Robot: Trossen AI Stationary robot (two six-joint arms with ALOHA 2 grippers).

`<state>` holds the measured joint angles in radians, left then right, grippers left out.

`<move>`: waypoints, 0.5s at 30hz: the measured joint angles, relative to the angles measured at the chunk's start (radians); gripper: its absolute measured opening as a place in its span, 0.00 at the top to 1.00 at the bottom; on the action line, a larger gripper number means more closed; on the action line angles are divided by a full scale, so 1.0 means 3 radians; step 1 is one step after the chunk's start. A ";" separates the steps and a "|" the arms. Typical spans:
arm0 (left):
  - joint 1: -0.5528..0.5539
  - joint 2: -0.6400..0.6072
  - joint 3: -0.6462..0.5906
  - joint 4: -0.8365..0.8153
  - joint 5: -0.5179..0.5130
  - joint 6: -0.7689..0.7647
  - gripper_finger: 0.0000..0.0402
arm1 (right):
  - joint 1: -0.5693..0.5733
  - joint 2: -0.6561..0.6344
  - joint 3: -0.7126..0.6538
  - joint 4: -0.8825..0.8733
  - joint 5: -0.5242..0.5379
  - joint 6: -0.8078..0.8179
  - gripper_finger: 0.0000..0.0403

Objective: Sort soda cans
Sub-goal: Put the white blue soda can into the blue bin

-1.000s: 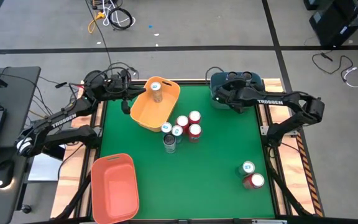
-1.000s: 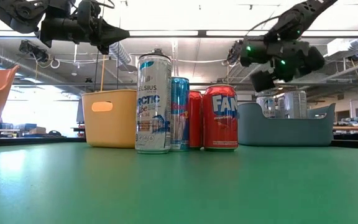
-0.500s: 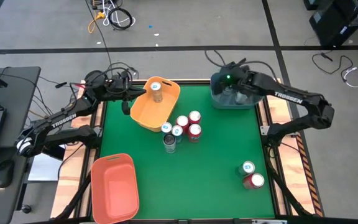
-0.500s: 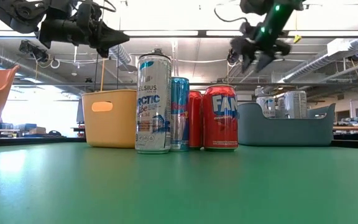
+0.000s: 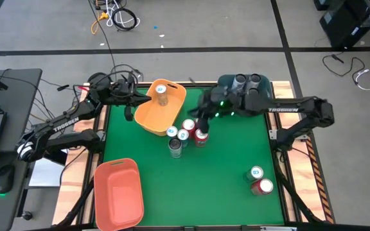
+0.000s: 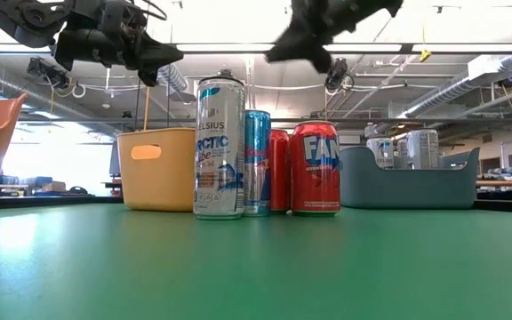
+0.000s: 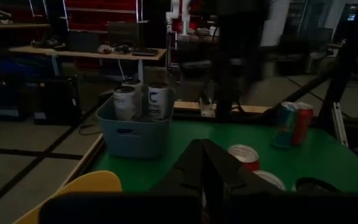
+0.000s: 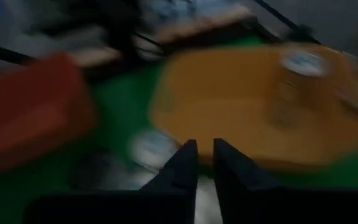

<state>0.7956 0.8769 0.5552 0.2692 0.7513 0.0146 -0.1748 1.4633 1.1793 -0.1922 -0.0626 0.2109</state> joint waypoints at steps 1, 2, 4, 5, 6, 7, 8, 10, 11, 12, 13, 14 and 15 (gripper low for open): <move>0.0000 0.0001 0.0000 -0.0004 0.0000 0.0011 0.99 | 0.0100 0.0060 0.0000 0.0143 -0.0004 0.0047 0.86; 0.0000 0.0001 0.0000 -0.0002 -0.0001 0.0014 0.99 | 0.0199 0.0131 0.0000 0.0277 -0.0001 0.0071 0.84; 0.0000 0.0001 0.0000 0.0001 -0.0001 0.0015 0.99 | 0.0379 0.0280 0.0000 0.0484 0.0085 0.0073 0.79; 0.0000 0.0000 0.0000 0.0000 -0.0001 0.0016 0.99 | 0.0461 0.0357 0.0000 0.0552 0.0136 0.0072 0.76; 0.0000 0.0001 0.0000 -0.0002 -0.0001 0.0016 0.99 | 0.0535 0.0432 -0.0003 0.0611 0.0184 0.0071 0.73; 0.0000 0.0001 0.0000 -0.0002 -0.0001 0.0022 0.99 | 0.0600 0.0498 -0.0004 0.0676 0.0239 0.0071 0.69; 0.0000 0.0001 0.0000 -0.0005 -0.0001 0.0041 0.99 | 0.0656 0.0553 -0.0005 0.0735 0.0299 0.0072 0.66; 0.0000 0.0001 0.0000 -0.0029 -0.0003 0.0099 0.99 | 0.0756 0.0614 -0.0005 0.0823 0.0390 0.0089 0.57; 0.0000 0.0000 0.0000 -0.0039 -0.0003 0.0108 0.99 | 0.0801 0.0626 -0.0005 0.0860 0.0421 0.0092 0.52; 0.0000 0.0001 0.0000 -0.0040 -0.0003 0.0110 0.99 | 0.0842 0.0626 -0.0005 0.0878 0.0460 0.0096 0.48; 0.0000 0.0001 0.0000 -0.0041 -0.0004 0.0111 0.99 | 0.0882 0.0626 -0.0005 0.0879 0.0514 0.0096 0.43; 0.0000 0.0001 0.0000 -0.0041 -0.0004 0.0111 0.99 | 0.0920 0.0626 -0.0004 0.0879 0.0574 0.0096 0.38; 0.0000 0.0001 0.0000 -0.0042 -0.0004 0.0111 0.99 | 0.0955 0.0626 -0.0004 0.0875 0.0644 0.0096 0.34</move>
<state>0.7956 0.8771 0.5552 0.2568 0.7502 0.0479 0.1117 1.6512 1.1782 0.0702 0.1306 0.2398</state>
